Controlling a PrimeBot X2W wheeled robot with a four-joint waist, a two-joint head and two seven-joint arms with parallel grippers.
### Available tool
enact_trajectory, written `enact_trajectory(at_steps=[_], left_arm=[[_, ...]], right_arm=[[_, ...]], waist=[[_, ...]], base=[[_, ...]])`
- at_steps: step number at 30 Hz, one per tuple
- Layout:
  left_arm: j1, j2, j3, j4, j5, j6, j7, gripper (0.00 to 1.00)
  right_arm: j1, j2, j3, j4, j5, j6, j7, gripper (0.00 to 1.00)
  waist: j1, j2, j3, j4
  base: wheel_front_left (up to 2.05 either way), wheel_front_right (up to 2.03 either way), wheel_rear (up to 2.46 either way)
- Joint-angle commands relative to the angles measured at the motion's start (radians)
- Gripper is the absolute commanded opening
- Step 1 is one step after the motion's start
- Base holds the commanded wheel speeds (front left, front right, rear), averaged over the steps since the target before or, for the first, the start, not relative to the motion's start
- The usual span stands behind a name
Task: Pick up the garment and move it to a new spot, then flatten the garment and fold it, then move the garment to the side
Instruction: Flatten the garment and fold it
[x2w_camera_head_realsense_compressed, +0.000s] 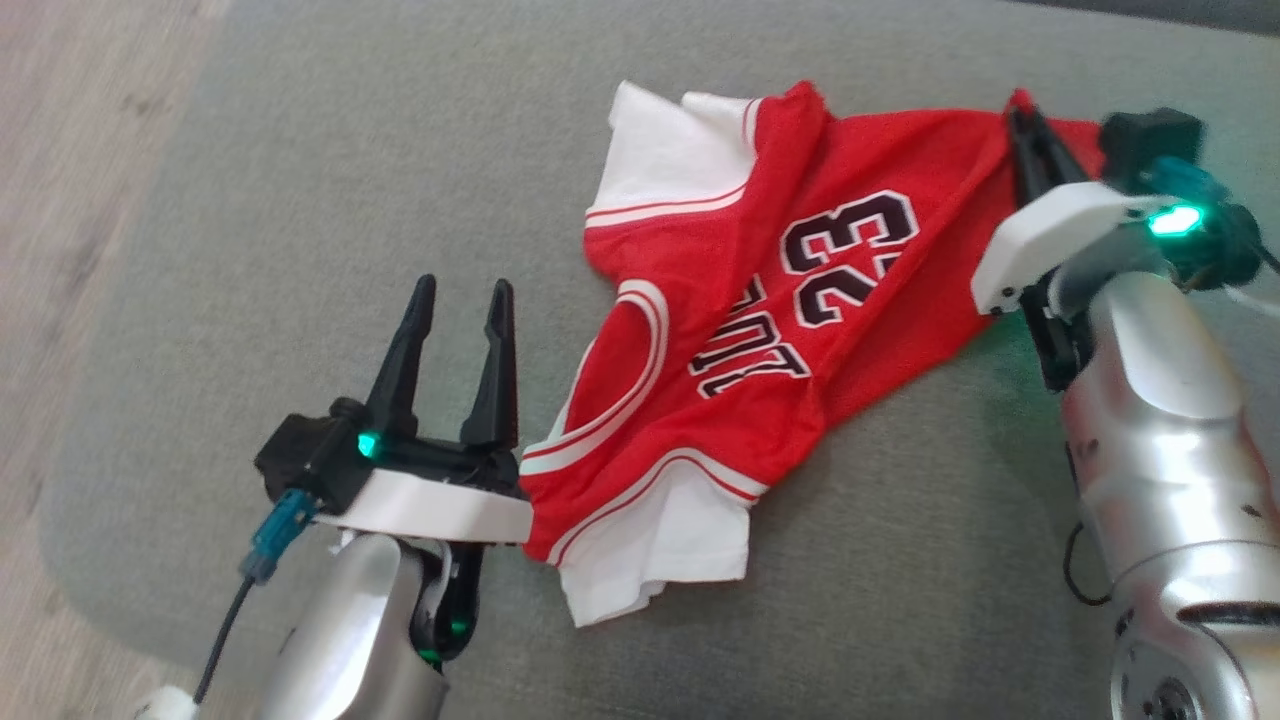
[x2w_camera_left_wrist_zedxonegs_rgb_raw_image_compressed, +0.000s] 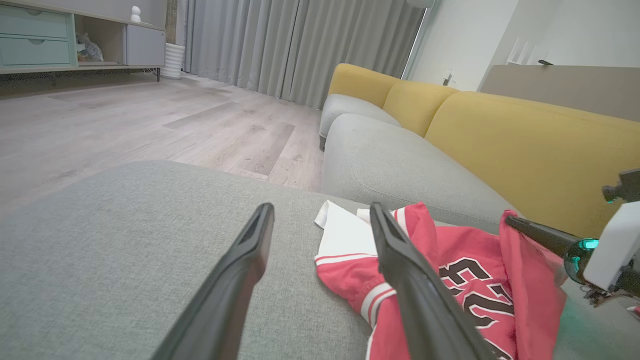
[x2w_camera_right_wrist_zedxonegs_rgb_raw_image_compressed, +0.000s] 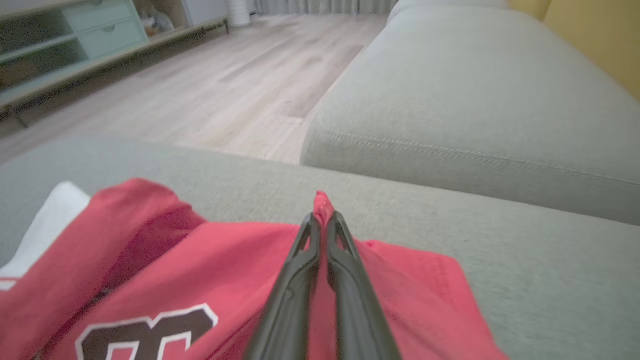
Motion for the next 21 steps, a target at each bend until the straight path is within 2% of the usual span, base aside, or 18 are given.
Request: enact_trajectory(at_steps=[1,6,11,15,16,21], left_arm=[[-0.007,0.008,0.048,-0.025,0.01,0.006,-0.009,1.0],[0.024,0.008,0.073,-0.024,0.022,0.012,-0.009,1.0],[0.061,0.008,0.108,-0.026,0.036,0.015,-0.009,1.0],[0.08,0.008,0.121,-0.028,0.046,0.01,-0.009,1.0],[0.08,0.008,0.121,-0.028,0.046,0.01,-0.009,1.0],[0.097,0.008,0.13,-0.027,0.054,0.009,-0.009,1.0]], right_arm=[[0.004,0.015,0.003,-0.047,0.022,-0.001,-0.034,0.0],[0.124,0.015,-0.022,-0.144,0.137,-0.001,-0.086,0.0],[0.326,0.015,0.018,-0.305,0.245,-0.001,-0.09,0.0],[0.5,0.015,0.026,-0.475,0.286,-0.001,-0.051,0.0],[0.5,0.015,0.026,-0.475,0.286,-0.001,-0.051,0.0],[0.686,0.015,0.034,-0.685,0.311,-0.001,0.06,0.0]], waist=[[0.0001,0.0,-0.03,-0.033],[0.0001,0.0,-0.089,-0.099],[0.0001,0.0,-0.135,-0.176],[0.0001,0.0,-0.162,-0.227],[0.0001,0.0,-0.162,-0.227],[0.0001,0.0,-0.187,-0.275]], base=[[0.0,0.0,0.0],[0.0,0.0,0.0],[0.0,0.0,0.0],[0.0,0.0,0.0],[0.0,0.0,0.0],[0.0,0.0,0.0]])
